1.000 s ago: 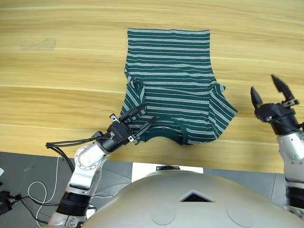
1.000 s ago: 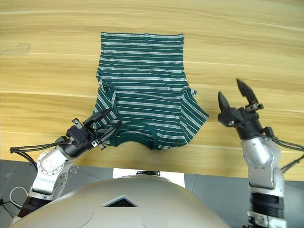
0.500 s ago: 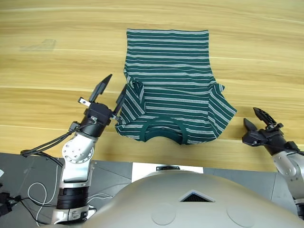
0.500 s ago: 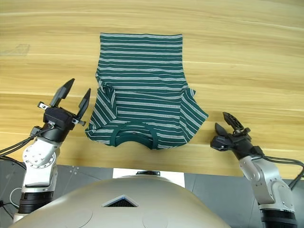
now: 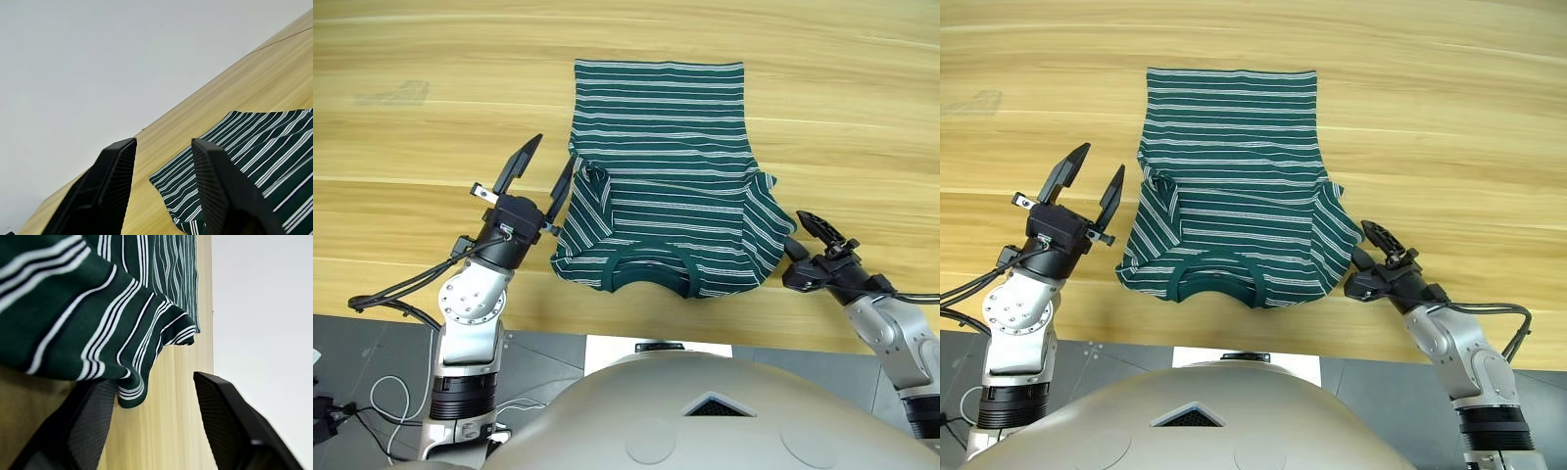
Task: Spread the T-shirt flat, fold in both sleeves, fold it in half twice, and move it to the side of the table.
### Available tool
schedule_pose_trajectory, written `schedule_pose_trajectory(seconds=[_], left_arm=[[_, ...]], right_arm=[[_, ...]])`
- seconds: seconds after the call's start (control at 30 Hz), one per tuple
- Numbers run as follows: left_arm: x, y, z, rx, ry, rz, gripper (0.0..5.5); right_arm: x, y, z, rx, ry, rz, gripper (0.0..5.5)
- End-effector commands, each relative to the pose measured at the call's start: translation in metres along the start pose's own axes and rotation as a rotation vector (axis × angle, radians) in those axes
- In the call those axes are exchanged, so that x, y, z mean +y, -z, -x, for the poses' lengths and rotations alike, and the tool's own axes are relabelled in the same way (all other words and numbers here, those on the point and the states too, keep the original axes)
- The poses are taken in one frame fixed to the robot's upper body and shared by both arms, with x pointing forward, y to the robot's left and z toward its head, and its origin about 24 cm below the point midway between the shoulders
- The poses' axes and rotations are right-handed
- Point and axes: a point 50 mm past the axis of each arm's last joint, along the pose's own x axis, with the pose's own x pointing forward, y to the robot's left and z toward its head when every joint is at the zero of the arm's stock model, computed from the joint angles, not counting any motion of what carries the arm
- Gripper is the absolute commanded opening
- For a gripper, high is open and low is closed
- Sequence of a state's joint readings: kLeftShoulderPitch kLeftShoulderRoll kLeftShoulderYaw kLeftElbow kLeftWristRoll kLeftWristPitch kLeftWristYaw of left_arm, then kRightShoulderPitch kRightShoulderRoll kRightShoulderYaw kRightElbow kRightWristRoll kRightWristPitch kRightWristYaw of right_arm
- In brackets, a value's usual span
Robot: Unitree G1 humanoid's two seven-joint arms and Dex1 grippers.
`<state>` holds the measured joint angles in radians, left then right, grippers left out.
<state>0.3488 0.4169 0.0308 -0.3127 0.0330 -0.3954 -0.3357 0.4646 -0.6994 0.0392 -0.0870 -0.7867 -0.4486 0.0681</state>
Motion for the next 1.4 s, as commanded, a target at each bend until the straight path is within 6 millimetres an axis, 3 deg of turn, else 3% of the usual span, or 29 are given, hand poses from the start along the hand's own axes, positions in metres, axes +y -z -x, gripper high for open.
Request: schedule_pose_trajectory(seconds=[0.03, 0.6, 1.0, 1.17, 1.4], left_arm=[[0.000, 0.000, 0.002, 0.009, -0.004, 0.003, 2.09], [-0.008, 0.003, 0.005, 0.015, -0.014, 0.046, 2.09], [-0.008, 0.005, 0.006, 0.026, -0.012, 0.049, 2.09], [-0.009, 0.006, 0.005, 0.031, -0.007, 0.050, 2.09], [-0.014, 0.010, 0.007, 0.041, -0.001, 0.062, 2.09]], right_arm=[[0.002, 0.009, -0.003, 0.032, -0.034, -0.014, 2.68], [0.003, 0.006, -0.016, 0.013, -0.024, -0.104, 0.05], [-0.003, 0.004, -0.006, 0.010, -0.010, -0.131, 0.05], [-0.017, -0.019, 0.000, -0.119, 0.023, -0.220, 0.05], [-0.017, -0.039, -0.017, -0.220, -0.013, -0.253, 0.05]])
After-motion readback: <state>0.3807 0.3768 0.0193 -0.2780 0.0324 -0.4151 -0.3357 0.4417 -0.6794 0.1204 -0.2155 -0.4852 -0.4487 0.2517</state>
